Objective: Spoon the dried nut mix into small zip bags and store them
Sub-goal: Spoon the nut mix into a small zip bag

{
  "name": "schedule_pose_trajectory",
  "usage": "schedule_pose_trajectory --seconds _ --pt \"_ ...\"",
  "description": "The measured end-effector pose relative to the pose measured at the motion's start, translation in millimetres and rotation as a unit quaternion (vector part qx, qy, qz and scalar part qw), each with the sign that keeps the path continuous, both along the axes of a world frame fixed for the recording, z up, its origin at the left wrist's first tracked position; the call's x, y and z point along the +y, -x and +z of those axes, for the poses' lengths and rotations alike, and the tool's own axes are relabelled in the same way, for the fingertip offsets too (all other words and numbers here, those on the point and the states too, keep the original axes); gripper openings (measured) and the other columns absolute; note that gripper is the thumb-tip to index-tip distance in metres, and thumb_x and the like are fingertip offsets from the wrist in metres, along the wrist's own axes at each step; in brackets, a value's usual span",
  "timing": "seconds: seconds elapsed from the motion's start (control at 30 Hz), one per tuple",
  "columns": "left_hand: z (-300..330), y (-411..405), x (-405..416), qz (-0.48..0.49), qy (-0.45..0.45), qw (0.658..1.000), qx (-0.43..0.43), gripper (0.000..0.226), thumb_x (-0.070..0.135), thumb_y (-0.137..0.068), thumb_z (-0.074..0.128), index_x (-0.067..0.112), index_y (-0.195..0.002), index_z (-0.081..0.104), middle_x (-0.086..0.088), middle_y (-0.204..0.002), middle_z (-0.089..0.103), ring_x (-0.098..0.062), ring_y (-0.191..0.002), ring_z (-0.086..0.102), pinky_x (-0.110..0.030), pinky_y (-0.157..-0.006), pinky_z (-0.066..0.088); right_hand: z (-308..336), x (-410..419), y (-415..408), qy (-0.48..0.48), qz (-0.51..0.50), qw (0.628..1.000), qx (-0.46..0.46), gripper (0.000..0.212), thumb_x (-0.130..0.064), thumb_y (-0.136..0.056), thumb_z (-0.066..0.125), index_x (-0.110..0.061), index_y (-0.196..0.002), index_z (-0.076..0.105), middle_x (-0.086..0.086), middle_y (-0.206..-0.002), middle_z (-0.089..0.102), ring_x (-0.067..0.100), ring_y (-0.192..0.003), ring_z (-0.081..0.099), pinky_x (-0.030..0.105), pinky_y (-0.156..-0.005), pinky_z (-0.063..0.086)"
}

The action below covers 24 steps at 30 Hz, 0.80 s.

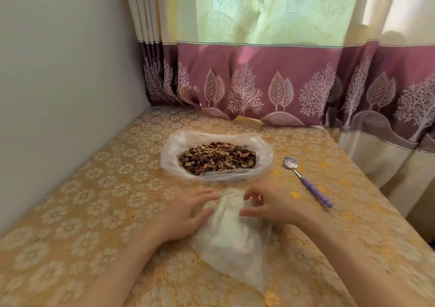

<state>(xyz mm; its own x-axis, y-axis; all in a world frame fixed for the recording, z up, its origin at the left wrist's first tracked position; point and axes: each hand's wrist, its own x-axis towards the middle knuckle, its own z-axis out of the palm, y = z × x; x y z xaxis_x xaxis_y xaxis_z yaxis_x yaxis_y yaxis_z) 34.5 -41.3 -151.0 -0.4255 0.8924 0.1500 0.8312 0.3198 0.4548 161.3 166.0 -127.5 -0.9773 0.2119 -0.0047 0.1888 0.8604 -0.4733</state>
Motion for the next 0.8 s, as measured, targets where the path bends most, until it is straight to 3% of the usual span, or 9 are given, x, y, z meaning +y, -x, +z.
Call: schedule_pose_trajectory --seconds 0.1,0.27,0.4,0.47,0.53,0.6,0.7,0.77,0.8 --pt "-5.7 0.2 -0.5 -0.007 0.047 0.997 0.060 0.040 0.051 -0.094 0.037 0.049 -0.134 0.036 0.025 -0.147 0.016 0.002 -0.138 0.007 -0.033 -0.116 -0.004 -1.5 -0.8 2.4 -0.006 -0.019 1.000 -0.018 0.040 -0.049 -0.075 0.072 -0.026 -0.104 0.057 -0.011 -0.091 0.053 0.008 -0.082 0.051 0.029 -0.075 0.047" --pt "-11.2 0.5 -0.1 0.004 0.050 0.996 0.074 0.041 0.055 -0.093 0.035 0.052 -0.133 0.035 0.026 -0.147 0.016 0.001 -0.139 0.009 -0.035 -0.117 -0.003 1.6 3.0 6.6 0.052 -0.010 0.998 -0.029 0.011 -0.025 -0.083 0.070 -0.023 -0.079 0.060 -0.013 -0.076 0.055 0.006 -0.071 0.050 0.015 -0.059 0.037" --pt "-11.3 1.3 -0.6 0.000 0.042 0.997 0.057 0.039 0.055 -0.091 0.035 0.052 -0.130 0.035 0.027 -0.144 0.018 0.004 -0.137 0.010 -0.033 -0.117 -0.003 16.1 19.2 -0.8 0.226 -0.045 0.972 0.051 0.016 -0.019 -0.087 0.066 -0.009 -0.075 0.061 -0.011 -0.059 0.050 0.001 -0.050 0.041 0.010 -0.048 0.034" --pt "-11.5 3.6 -0.3 0.005 0.011 0.999 0.033 0.035 0.045 -0.094 0.041 0.044 -0.129 0.043 0.025 -0.143 0.026 0.002 -0.138 0.016 -0.031 -0.117 0.000 19.1 28.7 -4.1 0.370 -0.094 0.914 0.136 0.016 -0.019 -0.088 0.064 -0.003 -0.084 0.064 -0.006 -0.063 0.051 0.004 -0.050 0.041 0.013 -0.046 0.033" --pt "-9.8 4.5 -0.7 0.021 -0.036 0.999 -0.023 0.029 0.032 -0.096 0.047 0.034 -0.124 0.054 0.023 -0.138 0.036 0.002 -0.135 0.024 -0.028 -0.116 0.010 17.5 33.8 -4.1 0.531 -0.150 0.803 0.226 0.012 -0.016 -0.089 0.061 -0.004 -0.088 0.062 -0.001 -0.071 0.052 0.005 -0.051 0.043 0.014 -0.041 0.033" --pt "-6.1 3.0 -0.8 0.043 -0.102 0.991 -0.079 0.025 0.021 -0.095 0.050 0.032 -0.115 0.061 0.021 -0.132 0.046 0.009 -0.127 0.033 -0.022 -0.111 0.023 13.7 34.1 0.0 0.621 -0.205 0.701 0.285 0.009 -0.015 -0.091 0.058 -0.007 -0.089 0.059 0.001 -0.078 0.055 0.008 -0.060 0.049 0.015 -0.038 0.035" --pt "3.2 -0.6 1.7 0.098 -0.205 0.967 -0.117 0.026 0.014 -0.094 0.051 0.035 -0.107 0.060 0.019 -0.116 0.060 0.008 -0.104 0.055 -0.013 -0.094 0.042 5.0 27.2 10.9 0.684 -0.216 0.619 0.320 0.010 -0.015 -0.094 0.054 -0.007 -0.090 0.059 0.005 -0.084 0.061 0.016 -0.071 0.059 0.021 -0.047 0.049" --pt "10.1 -2.4 5.9 0.140 -0.254 0.954 -0.080 0.023 0.015 -0.094 0.052 0.032 -0.108 0.059 0.015 -0.110 0.061 0.004 -0.096 0.058 -0.009 -0.084 0.045 -0.7 19.6 18.2 0.720 -0.175 0.588 0.323 0.013 -0.016 -0.092 0.055 -0.005 -0.092 0.062 0.007 -0.087 0.065 0.016 -0.071 0.064 0.025 -0.057 0.056" --pt "13.3 -2.5 9.1 0.155 -0.281 0.947 -0.032 0.022 0.013 -0.093 0.053 0.027 -0.109 0.060 0.012 -0.110 0.061 0.004 -0.098 0.056 -0.011 -0.087 0.044 -2.1 14.4 20.4 0.732 -0.161 0.582 0.316 0.014 -0.016 -0.091 0.056 -0.006 -0.090 0.065 0.007 -0.088 0.067 0.015 -0.071 0.065 0.025 -0.058 0.057"
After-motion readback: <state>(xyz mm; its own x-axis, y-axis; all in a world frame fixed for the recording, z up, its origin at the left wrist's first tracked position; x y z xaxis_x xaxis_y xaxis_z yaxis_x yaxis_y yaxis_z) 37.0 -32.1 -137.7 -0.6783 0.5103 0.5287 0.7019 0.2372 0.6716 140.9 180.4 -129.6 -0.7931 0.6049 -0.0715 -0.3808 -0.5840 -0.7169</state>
